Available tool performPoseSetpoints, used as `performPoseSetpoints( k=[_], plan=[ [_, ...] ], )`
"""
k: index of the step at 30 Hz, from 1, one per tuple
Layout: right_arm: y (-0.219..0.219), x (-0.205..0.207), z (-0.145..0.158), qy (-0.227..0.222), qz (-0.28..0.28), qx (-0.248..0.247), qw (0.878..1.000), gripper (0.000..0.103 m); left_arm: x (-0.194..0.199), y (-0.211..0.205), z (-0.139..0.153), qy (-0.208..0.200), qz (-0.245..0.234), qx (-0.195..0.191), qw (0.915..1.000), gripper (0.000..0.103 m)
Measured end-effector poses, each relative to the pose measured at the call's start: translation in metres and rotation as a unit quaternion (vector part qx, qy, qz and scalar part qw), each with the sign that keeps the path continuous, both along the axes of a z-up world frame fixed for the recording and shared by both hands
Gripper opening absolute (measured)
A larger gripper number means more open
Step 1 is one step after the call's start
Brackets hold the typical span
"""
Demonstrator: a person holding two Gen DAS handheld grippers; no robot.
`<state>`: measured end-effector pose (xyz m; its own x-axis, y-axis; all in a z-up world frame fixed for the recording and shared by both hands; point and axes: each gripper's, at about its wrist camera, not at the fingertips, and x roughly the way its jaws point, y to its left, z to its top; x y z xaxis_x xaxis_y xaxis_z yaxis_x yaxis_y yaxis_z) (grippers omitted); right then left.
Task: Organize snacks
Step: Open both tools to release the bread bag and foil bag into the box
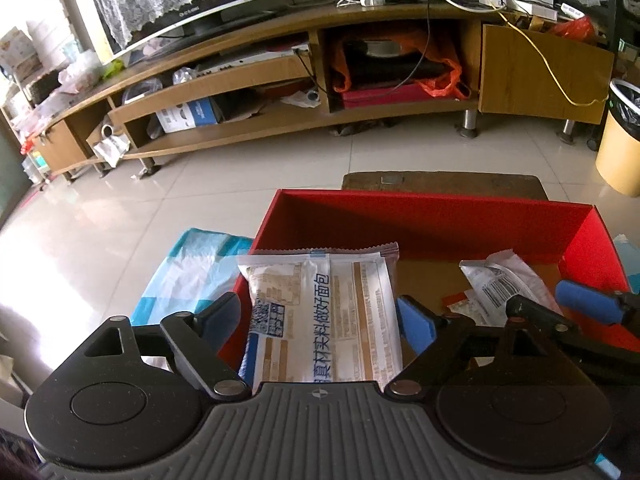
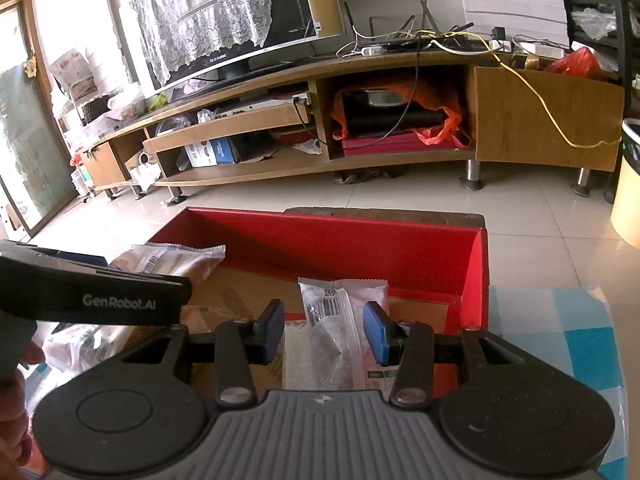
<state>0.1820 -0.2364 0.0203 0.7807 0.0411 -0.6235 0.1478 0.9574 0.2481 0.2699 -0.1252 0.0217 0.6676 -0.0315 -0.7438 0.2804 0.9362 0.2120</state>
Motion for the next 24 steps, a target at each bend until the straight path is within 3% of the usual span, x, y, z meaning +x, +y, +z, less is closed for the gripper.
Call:
performPoseSetpoints(
  k=[6,13,18,24],
  plan=[
    [0.001,-0.001,0.004,-0.006,-0.001,0.005,1.000,0.041,-0.019,0.023,0.007,0.023,-0.019,0.001,0.9996,0.091],
    [0.003,-0.007,0.007,-0.010,-0.002,0.008,1.000,0.042,-0.015,0.018,-0.003,0.081,-0.036,-0.050,0.9948,0.087],
    [-0.005,-0.007,0.003,-0.007,-0.018,0.008,1.000,0.042,-0.002,0.006,-0.015,0.082,-0.030,-0.049,0.9950,0.086],
    [-0.012,-0.011,0.010,-0.014,-0.031,0.019,0.999,0.042,-0.010,0.012,-0.002,0.040,-0.023,-0.038,0.9982,0.089]
  ],
)
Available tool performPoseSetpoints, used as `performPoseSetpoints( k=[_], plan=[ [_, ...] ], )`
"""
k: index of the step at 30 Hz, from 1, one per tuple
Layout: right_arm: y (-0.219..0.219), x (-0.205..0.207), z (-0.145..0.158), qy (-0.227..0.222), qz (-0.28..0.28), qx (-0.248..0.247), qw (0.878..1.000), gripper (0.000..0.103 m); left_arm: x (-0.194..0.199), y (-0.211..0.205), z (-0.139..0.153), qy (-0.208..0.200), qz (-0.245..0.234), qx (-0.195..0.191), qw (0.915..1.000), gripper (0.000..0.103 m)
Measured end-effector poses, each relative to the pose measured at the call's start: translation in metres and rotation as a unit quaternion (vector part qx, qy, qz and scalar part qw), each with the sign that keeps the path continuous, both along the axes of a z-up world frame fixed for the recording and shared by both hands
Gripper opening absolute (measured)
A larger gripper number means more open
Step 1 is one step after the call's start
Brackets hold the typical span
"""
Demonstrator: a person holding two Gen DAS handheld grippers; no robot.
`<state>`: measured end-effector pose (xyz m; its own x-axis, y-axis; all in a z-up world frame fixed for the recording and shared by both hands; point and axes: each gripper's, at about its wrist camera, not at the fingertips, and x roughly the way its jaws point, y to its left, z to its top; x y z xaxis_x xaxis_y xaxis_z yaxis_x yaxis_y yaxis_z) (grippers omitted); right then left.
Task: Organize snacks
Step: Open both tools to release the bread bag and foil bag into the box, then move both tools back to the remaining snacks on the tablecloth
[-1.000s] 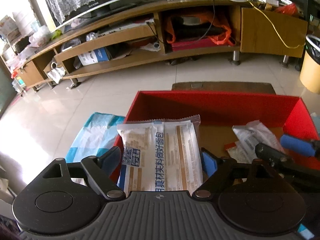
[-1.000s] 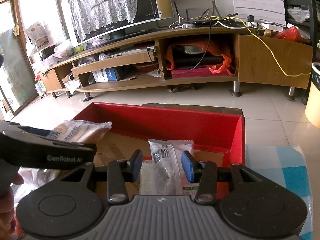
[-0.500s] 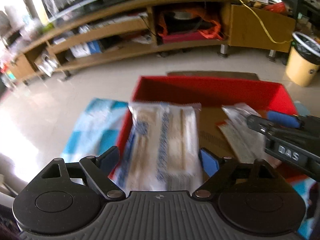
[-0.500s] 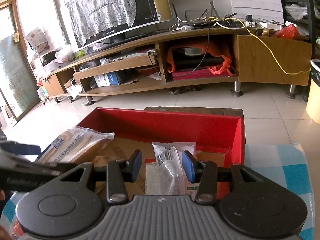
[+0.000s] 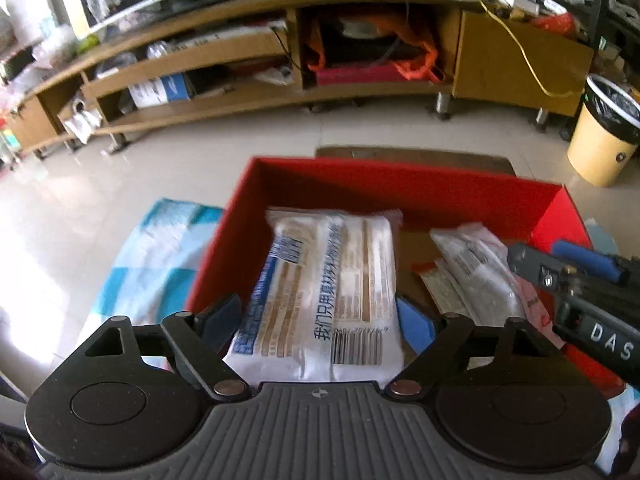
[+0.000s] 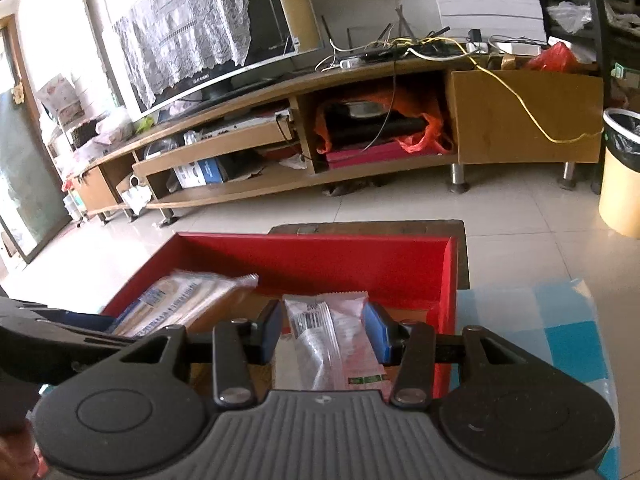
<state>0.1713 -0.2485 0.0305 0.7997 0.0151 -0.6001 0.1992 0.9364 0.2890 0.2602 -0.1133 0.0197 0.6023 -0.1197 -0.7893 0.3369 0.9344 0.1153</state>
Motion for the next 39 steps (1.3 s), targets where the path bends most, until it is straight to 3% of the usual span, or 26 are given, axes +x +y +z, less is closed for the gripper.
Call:
performPoseSetpoints(
  k=[14,23,26,29,33,39],
  plan=[
    [0.025,-0.038,0.025,-0.002,0.019,-0.012,1.000,0.048,-0.032,0.027,0.025,-0.006,0.005,-0.015,0.9999,0.094],
    [0.040,-0.068,0.014,0.028,0.042,0.005,0.999,0.049,-0.066,0.066,0.017,0.020,0.017,-0.004,0.9996,0.094],
    [0.053,-0.081,0.016,0.019,0.046,-0.034,0.998,0.051,-0.075,0.079,0.014,0.027,0.023,0.000,0.9994,0.095],
    [0.055,-0.089,0.019,0.015,0.053,-0.010,0.998,0.051,-0.083,0.092,0.010,0.039,0.028,0.000,0.9988,0.095],
    [0.062,-0.094,0.019,0.021,0.064,-0.015,0.998,0.051,-0.094,0.107,0.005,0.050,0.032,0.009,0.9982,0.095],
    [0.078,-0.100,0.012,0.038,0.092,-0.013,0.995,0.051,-0.093,0.138,-0.006,0.074,0.085,0.015,0.9936,0.095]
  ],
)
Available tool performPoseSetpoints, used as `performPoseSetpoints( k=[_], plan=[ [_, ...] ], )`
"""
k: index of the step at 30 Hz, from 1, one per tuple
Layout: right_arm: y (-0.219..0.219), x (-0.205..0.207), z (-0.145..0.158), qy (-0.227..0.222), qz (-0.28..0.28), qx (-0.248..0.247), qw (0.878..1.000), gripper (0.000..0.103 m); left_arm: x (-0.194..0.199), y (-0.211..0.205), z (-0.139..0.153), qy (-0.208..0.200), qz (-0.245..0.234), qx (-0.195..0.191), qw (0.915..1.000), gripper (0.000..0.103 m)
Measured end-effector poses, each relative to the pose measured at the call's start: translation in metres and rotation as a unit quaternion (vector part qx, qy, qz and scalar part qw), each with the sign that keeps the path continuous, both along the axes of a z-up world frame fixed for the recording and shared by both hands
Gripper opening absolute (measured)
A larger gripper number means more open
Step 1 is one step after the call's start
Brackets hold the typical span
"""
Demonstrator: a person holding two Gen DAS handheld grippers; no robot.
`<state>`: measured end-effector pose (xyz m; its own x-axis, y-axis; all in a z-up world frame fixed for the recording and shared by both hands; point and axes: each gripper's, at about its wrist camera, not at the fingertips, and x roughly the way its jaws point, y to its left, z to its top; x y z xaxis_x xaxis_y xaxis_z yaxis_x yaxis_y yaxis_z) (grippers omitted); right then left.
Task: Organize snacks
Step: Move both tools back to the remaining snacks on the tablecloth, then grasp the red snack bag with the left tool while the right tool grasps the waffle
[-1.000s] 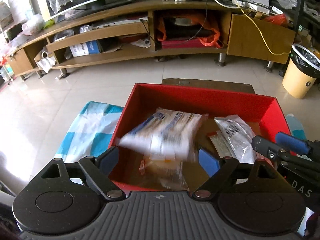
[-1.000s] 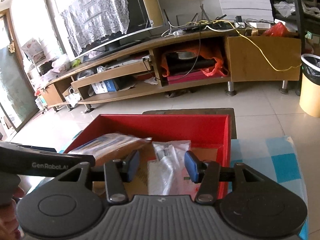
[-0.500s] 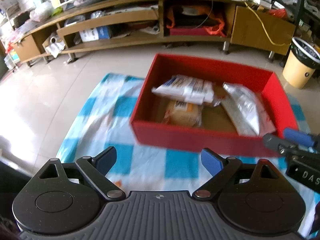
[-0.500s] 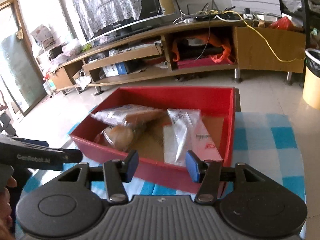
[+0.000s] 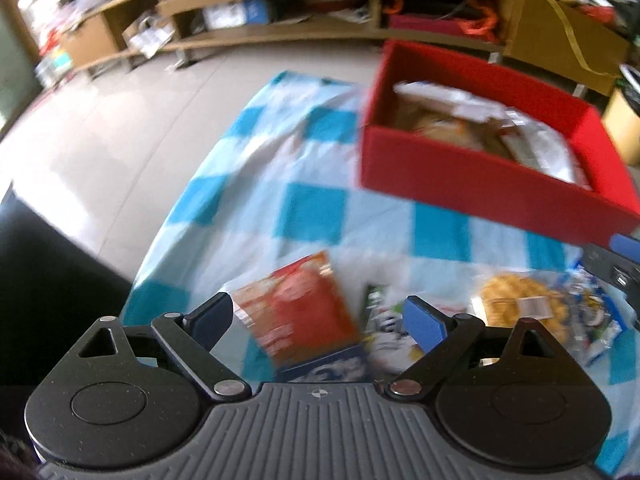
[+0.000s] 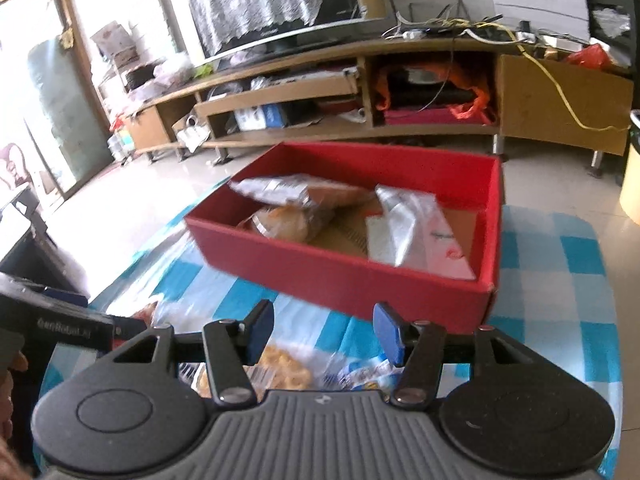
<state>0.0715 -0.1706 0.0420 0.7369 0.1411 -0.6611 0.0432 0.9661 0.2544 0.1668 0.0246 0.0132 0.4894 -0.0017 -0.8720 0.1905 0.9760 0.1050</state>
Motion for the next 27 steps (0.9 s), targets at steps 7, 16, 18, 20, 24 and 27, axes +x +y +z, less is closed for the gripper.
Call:
performPoseSetpoints(
  k=[7,16,18,20,24,27],
  plan=[
    [0.012,0.000,-0.005,0.009,0.025,0.003,1.000,0.052,0.013,0.023,-0.021,0.046,0.064,-0.004,0.9968,0.096],
    [0.014,0.005,-0.020,0.038,0.048,0.011,0.998,0.052,0.025,0.021,-0.038,0.068,0.099,-0.027,0.9924,0.093],
    [0.014,0.007,-0.022,0.045,0.054,0.009,0.998,0.052,0.020,0.017,-0.033,0.063,0.083,-0.032,0.9941,0.082],
    [0.015,0.011,-0.025,0.058,0.076,0.007,0.995,0.056,0.015,0.012,-0.030,0.059,0.066,-0.031,0.9956,0.070],
    [0.020,0.013,-0.031,0.068,0.123,-0.016,0.990,0.057,0.003,0.012,-0.027,0.059,0.033,-0.020,0.9975,0.063],
    [0.026,0.011,-0.027,0.061,0.163,-0.028,0.984,0.058,-0.004,0.018,-0.021,0.061,0.019,-0.032,0.9975,0.059]
  ],
)
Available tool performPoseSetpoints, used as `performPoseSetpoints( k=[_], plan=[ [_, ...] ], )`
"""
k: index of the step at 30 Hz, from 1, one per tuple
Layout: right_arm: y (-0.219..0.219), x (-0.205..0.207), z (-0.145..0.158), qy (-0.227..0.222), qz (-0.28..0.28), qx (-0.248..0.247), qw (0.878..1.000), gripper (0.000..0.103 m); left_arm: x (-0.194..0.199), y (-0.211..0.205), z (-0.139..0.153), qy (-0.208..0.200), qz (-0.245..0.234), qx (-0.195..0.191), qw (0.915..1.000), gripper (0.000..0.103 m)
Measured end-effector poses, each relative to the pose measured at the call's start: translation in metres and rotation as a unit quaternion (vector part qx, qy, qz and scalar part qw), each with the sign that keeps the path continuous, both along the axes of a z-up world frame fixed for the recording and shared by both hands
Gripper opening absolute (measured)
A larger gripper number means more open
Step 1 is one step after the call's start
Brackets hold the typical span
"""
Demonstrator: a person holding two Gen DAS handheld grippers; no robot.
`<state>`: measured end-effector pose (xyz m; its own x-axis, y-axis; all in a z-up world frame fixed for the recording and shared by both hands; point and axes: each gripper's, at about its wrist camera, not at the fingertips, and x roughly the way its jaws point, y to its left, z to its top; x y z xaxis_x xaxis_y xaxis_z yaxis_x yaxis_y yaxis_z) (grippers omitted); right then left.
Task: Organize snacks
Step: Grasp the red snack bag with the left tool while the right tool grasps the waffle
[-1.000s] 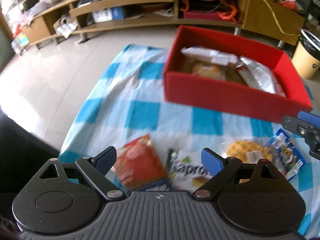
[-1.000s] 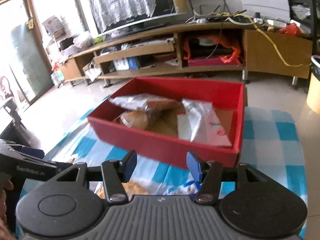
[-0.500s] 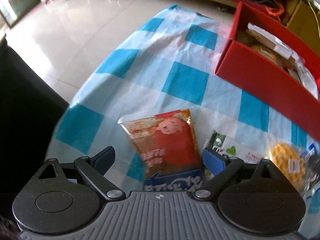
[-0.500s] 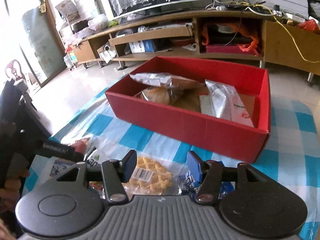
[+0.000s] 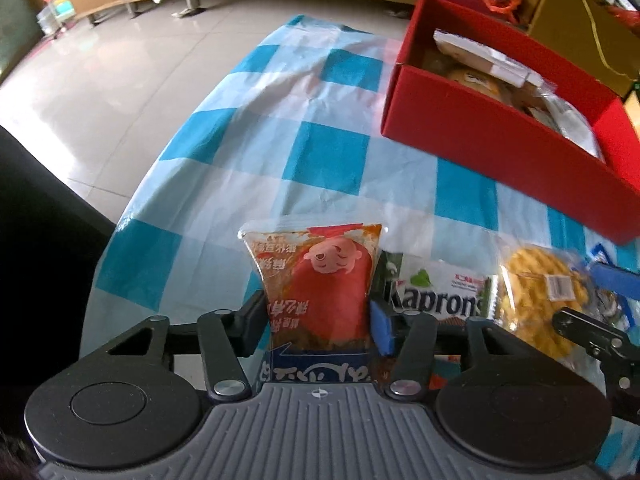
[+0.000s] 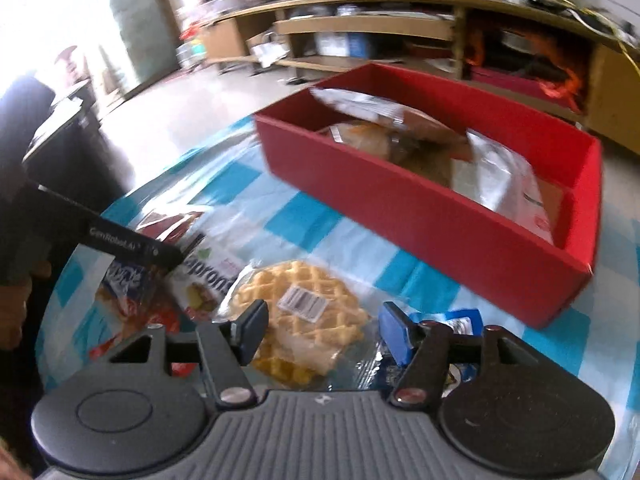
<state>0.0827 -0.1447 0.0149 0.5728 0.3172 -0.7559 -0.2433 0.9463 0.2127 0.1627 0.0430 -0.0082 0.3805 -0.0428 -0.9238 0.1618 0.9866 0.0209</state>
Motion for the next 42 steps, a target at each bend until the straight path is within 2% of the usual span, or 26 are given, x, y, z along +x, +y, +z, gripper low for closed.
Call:
performPoseSetpoints(
  k=[3,4,8,12,15,17,19,21,24,26,30,33,34,35,37,40,42],
  plan=[
    [0.006,-0.001,0.007,-0.007,0.052,0.017,0.998,0.059,-0.004,0.007,0.007,-0.001,-0.010,-0.016,0.9998,0.059],
    [0.012,0.000,0.008,-0.002,0.077,0.010,0.997,0.060,-0.003,0.009,0.008,-0.001,-0.013,-0.020,0.9997,0.059],
    [0.038,0.006,0.007,0.003,0.179,-0.085,0.980,0.067,-0.001,0.016,0.006,0.008,-0.029,-0.035,0.9989,0.059],
    [0.044,0.025,0.006,0.006,0.218,-0.118,0.969,0.071,0.001,0.014,0.000,0.021,-0.046,-0.041,0.9979,0.060],
    [0.047,0.041,-0.002,0.014,0.246,-0.131,0.960,0.084,0.002,0.011,-0.004,0.027,-0.056,-0.040,0.9973,0.063],
    [0.045,0.051,-0.009,0.026,0.259,-0.119,0.958,0.088,0.002,0.009,-0.003,0.025,-0.065,-0.040,0.9968,0.068],
    [0.043,0.059,-0.015,0.032,0.260,-0.103,0.960,0.096,0.002,0.008,-0.005,0.026,-0.067,-0.040,0.9966,0.070],
    [0.040,0.064,-0.023,0.042,0.251,-0.080,0.964,0.099,0.005,0.008,-0.008,0.028,-0.066,-0.038,0.9967,0.072],
    [0.036,0.068,-0.033,0.047,0.220,-0.046,0.973,0.101,0.008,0.011,-0.008,0.027,-0.059,-0.039,0.9971,0.077],
    [0.034,0.063,-0.035,0.033,0.194,-0.035,0.980,0.101,0.011,0.015,-0.011,0.027,-0.047,-0.036,0.9979,0.083],
    [0.040,0.051,-0.038,0.013,0.167,-0.051,0.985,0.101,0.014,0.021,-0.013,0.033,-0.025,-0.052,0.9978,0.085],
    [0.056,0.044,-0.039,0.002,0.174,-0.104,0.979,0.101,0.011,0.019,-0.014,0.027,-0.026,-0.041,0.9985,0.090],
    [0.056,0.046,-0.038,0.013,0.162,-0.100,0.982,0.100,0.010,0.018,-0.015,0.025,-0.026,-0.037,0.9987,0.091],
    [0.056,0.048,-0.036,0.023,0.157,-0.101,0.982,0.097,0.009,0.017,-0.015,0.026,-0.029,-0.036,0.9986,0.087],
    [0.054,0.048,-0.030,0.028,0.144,-0.096,0.985,0.075,0.006,0.013,-0.018,0.033,-0.038,-0.024,0.9985,0.081],
    [0.051,0.038,-0.024,0.040,0.114,-0.096,0.988,0.073,0.002,0.005,-0.019,0.031,-0.052,0.009,0.9981,0.074],
    [0.048,0.027,-0.021,0.039,0.098,-0.089,0.991,0.072,0.000,0.004,-0.017,0.032,-0.052,0.010,0.9981,0.070]
  ],
)
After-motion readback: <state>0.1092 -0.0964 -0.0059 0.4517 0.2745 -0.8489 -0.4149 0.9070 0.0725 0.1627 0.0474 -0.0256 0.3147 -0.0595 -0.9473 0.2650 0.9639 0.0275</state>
